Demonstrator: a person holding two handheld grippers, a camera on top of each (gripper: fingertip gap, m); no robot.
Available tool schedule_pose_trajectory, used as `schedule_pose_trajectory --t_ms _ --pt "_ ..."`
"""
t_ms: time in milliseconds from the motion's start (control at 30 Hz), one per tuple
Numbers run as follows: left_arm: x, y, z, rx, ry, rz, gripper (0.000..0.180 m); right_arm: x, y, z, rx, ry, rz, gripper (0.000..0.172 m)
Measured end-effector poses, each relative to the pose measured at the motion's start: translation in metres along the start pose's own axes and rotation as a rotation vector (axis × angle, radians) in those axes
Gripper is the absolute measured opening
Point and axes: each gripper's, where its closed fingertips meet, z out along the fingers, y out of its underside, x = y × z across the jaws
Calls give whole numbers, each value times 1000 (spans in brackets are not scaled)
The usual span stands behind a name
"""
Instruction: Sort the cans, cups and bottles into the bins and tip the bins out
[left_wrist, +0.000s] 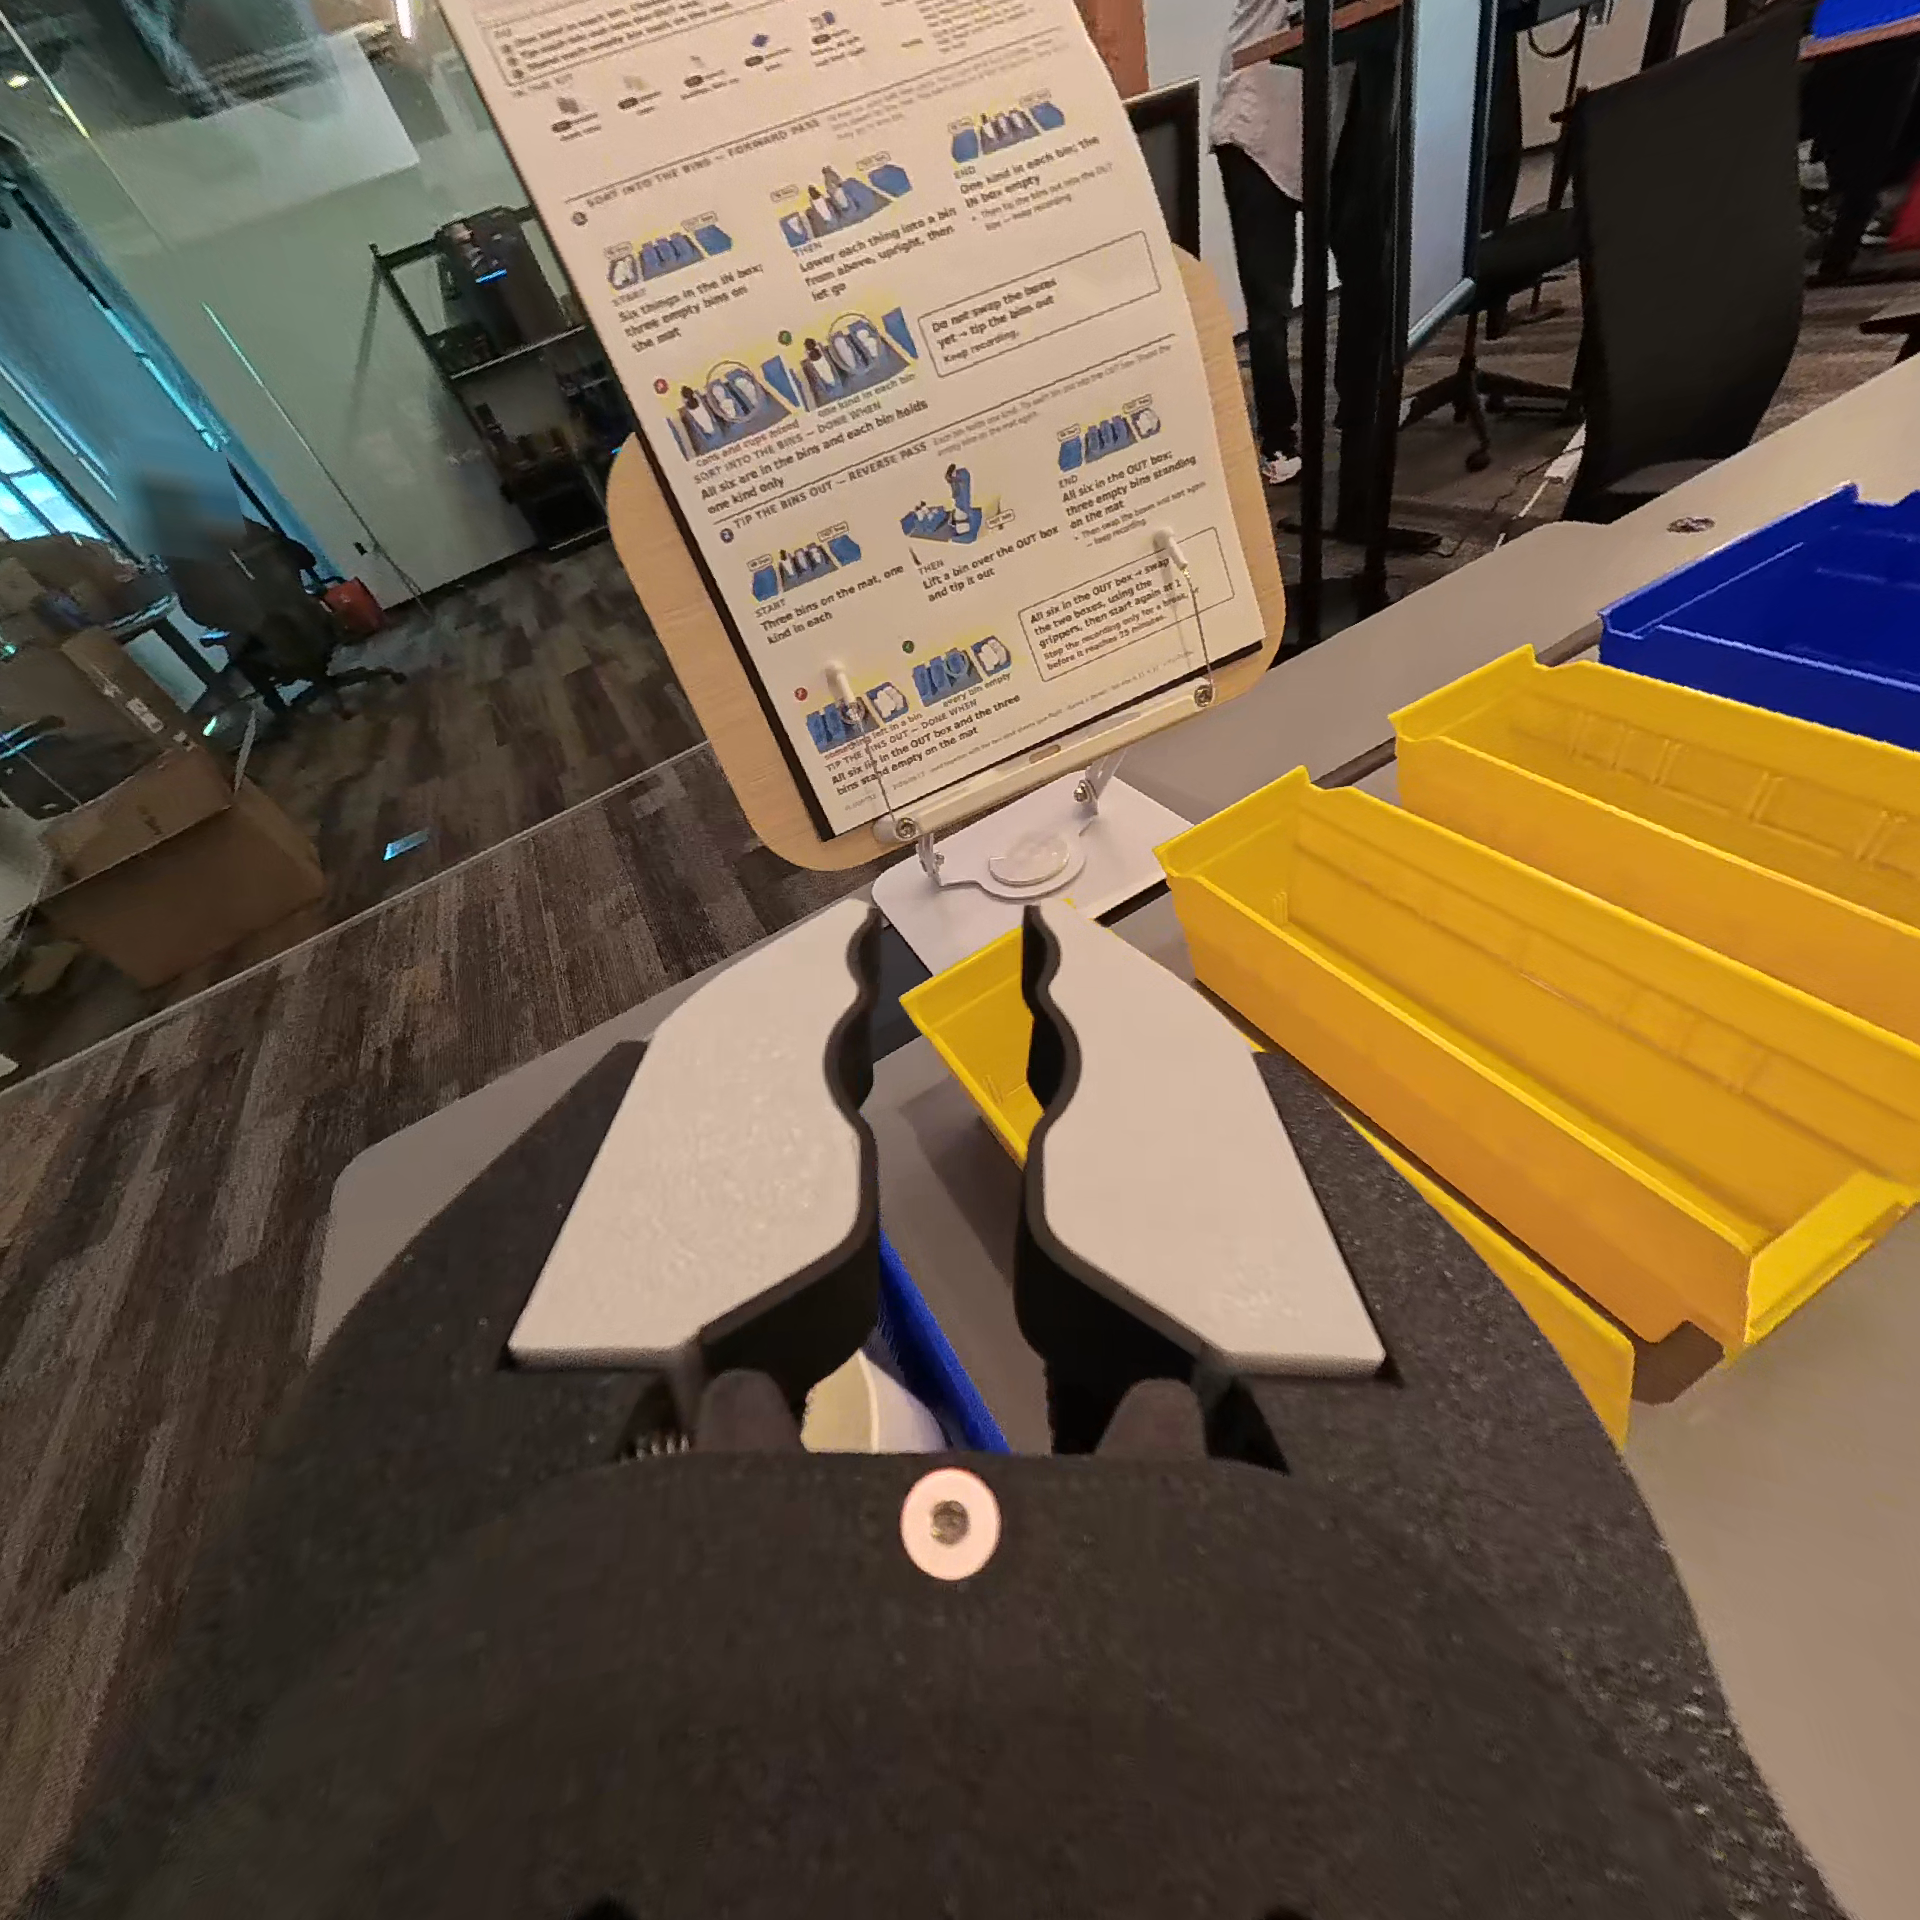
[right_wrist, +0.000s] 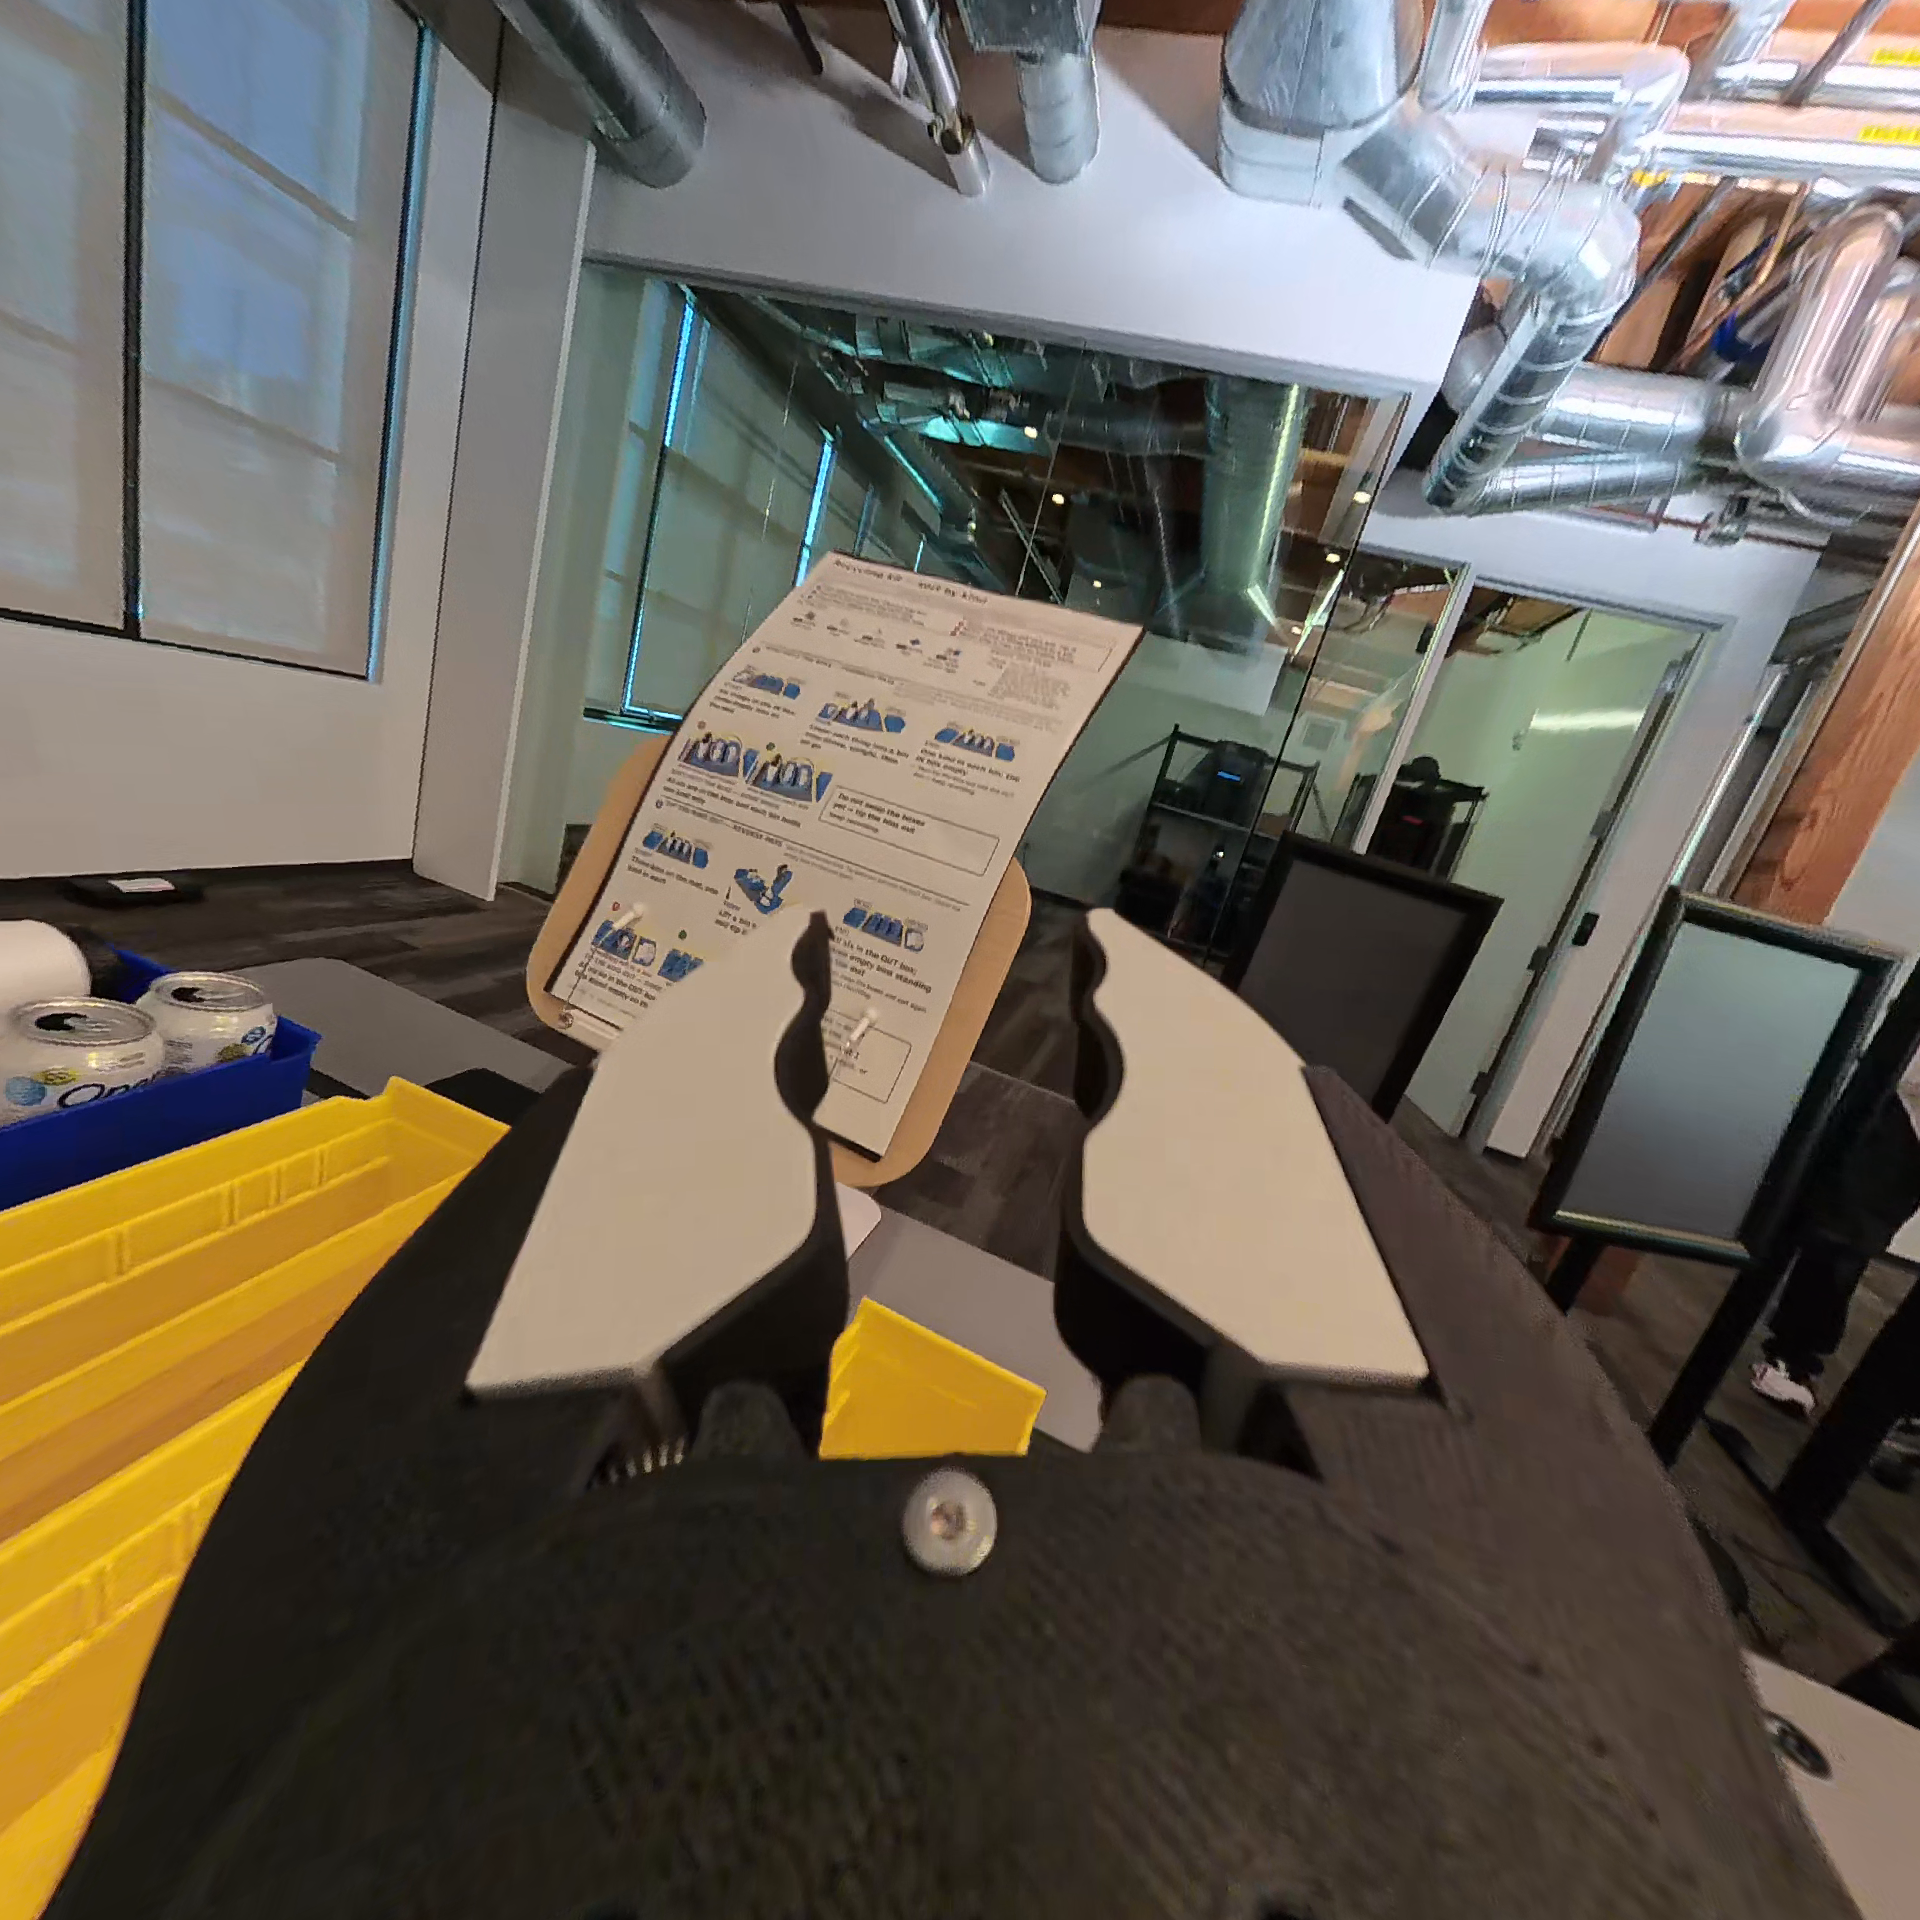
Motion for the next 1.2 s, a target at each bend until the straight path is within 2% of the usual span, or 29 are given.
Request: schedule_pose_trajectory --t_ms 167,400,1200 --pt "12 0 7 -12 26 49 22 -2 -14 -6 59 5 -24 40" --pt "17 -2 8 -10 39 64 17 1 -5 -1 32 3 -23 39" --pt "6 -18 -25 71 4 48 15 -11 12 14 -40 -18 -69 36"
